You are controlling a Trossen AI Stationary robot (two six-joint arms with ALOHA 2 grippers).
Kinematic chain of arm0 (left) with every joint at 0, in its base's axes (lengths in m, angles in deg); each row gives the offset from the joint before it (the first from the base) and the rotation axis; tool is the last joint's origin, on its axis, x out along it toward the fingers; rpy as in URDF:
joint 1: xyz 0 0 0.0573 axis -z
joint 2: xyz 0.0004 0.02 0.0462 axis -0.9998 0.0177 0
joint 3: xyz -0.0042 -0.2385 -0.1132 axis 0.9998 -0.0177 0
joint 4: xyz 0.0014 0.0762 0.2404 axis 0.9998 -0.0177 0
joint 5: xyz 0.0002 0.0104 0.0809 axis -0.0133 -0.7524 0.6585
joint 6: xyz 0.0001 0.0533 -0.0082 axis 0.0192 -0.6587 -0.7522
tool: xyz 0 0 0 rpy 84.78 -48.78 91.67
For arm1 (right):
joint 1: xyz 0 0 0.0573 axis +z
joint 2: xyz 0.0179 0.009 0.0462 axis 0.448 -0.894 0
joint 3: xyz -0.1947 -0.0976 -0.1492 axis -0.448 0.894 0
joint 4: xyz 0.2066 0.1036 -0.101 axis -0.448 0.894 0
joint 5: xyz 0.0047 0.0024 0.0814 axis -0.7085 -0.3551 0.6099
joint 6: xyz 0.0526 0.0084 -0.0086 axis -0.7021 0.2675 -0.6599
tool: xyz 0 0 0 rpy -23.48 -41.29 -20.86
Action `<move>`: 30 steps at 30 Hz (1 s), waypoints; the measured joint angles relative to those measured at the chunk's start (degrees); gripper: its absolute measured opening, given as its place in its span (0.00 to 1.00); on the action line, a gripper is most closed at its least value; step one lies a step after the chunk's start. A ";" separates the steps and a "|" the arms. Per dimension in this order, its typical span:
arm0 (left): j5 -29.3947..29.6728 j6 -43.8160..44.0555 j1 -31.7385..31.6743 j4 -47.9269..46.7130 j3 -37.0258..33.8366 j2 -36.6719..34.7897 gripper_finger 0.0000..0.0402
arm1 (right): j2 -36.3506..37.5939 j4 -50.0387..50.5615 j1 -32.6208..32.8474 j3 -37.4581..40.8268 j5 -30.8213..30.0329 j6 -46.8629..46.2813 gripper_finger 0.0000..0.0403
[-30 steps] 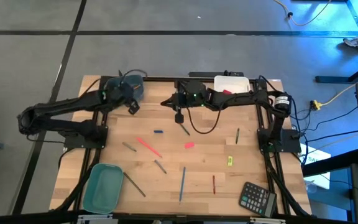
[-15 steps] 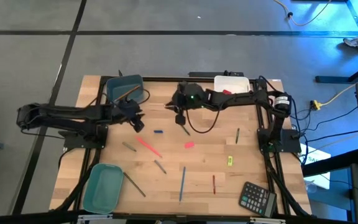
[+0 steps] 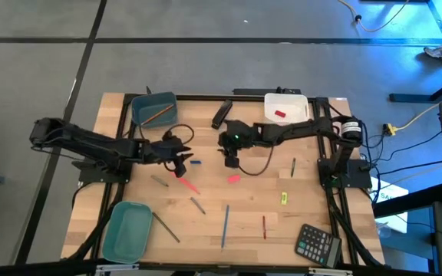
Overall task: Sort crayons/erasers/pens/pencils in bins
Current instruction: Put the pink pencil into the blue bin
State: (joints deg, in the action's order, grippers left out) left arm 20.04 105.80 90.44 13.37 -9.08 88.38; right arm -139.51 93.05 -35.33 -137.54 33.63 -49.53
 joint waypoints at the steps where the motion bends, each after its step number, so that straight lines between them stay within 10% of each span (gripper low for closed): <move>1: 0.02 -0.03 0.37 0.64 0.00 0.87 0.26 | 1.09 -2.25 0.54 2.13 0.01 -0.81 0.35; 11: -2.99 -4.32 2.08 11.11 0.00 9.40 0.26 | 7.68 -22.55 4.98 17.89 1.48 -13.75 0.35; 30: 3.77 -4.78 3.09 18.04 5.77 12.56 0.26 | -0.20 -23.48 19.03 11.33 -16.31 -19.97 0.35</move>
State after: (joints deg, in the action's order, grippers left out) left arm 23.80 101.02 93.53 31.40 -3.32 100.94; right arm -139.71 69.57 -16.30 -126.20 17.32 -69.51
